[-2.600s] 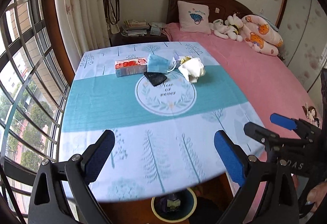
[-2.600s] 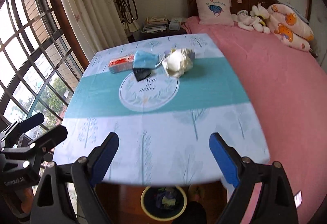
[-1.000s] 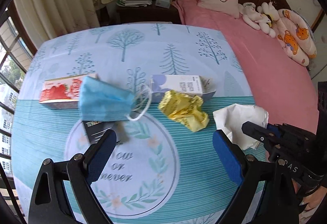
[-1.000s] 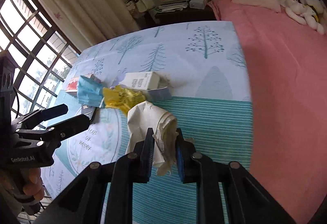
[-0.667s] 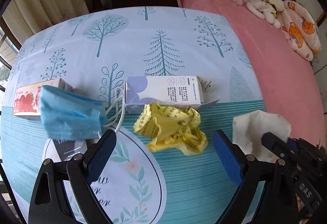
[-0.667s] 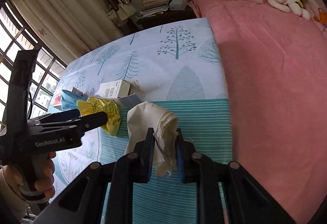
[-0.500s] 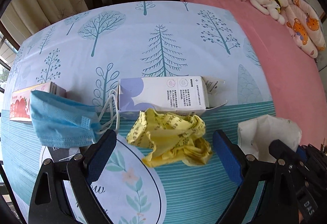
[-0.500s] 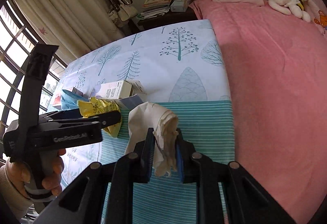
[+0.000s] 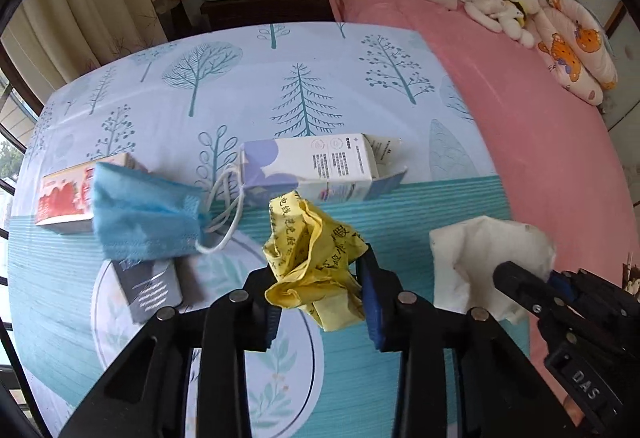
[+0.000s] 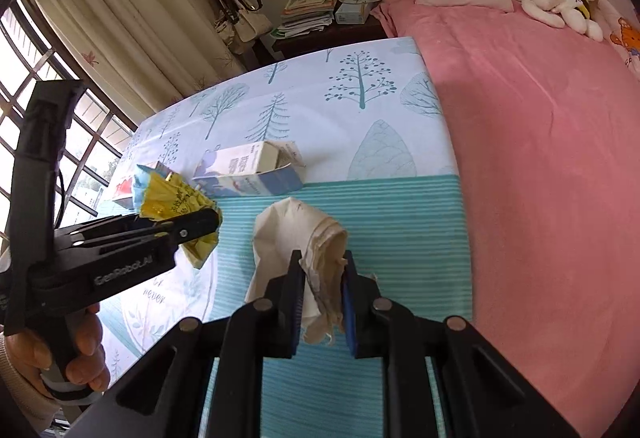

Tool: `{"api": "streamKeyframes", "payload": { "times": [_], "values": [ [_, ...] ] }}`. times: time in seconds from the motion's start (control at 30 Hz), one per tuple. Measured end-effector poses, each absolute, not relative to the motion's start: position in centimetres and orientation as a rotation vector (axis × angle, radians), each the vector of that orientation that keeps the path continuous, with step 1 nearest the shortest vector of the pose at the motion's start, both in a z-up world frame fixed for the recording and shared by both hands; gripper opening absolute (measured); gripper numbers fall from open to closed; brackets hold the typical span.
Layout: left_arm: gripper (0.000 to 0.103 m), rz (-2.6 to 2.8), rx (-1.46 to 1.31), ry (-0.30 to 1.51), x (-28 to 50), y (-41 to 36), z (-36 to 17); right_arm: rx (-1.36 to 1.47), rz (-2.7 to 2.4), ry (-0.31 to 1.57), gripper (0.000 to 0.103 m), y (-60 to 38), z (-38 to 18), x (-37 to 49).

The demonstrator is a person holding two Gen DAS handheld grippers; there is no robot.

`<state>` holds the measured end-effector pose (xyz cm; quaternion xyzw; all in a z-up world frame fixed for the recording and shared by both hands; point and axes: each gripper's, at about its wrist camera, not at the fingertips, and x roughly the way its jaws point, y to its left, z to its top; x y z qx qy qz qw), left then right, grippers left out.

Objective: Collect trash
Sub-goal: 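Carry the yellow wrapper and white tissue down over the bin and open both tools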

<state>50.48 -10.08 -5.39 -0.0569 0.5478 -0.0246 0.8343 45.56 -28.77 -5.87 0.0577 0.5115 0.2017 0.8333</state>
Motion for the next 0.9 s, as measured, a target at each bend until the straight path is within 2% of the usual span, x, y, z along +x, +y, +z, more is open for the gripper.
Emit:
{"api": "streamKeyframes", "payload": {
  "times": [0.33,0.6,0.9],
  "values": [
    [0.032,-0.115,-0.109,1.099,39.0,-6.3,0.3,0.131,0.423,1.04,0.016,-25.9,-1.8,37.1],
    [0.032,-0.175,-0.091,1.039,26.9,-1.3,4.0,0.14,0.384,0.989,0.016,-21.4,2.0,25.0],
    [0.032,-0.23,-0.024,0.999,14.1,3.4,5.3,0.141,0.344,0.991,0.016,-16.4,2.7,11.8]
  ]
}}
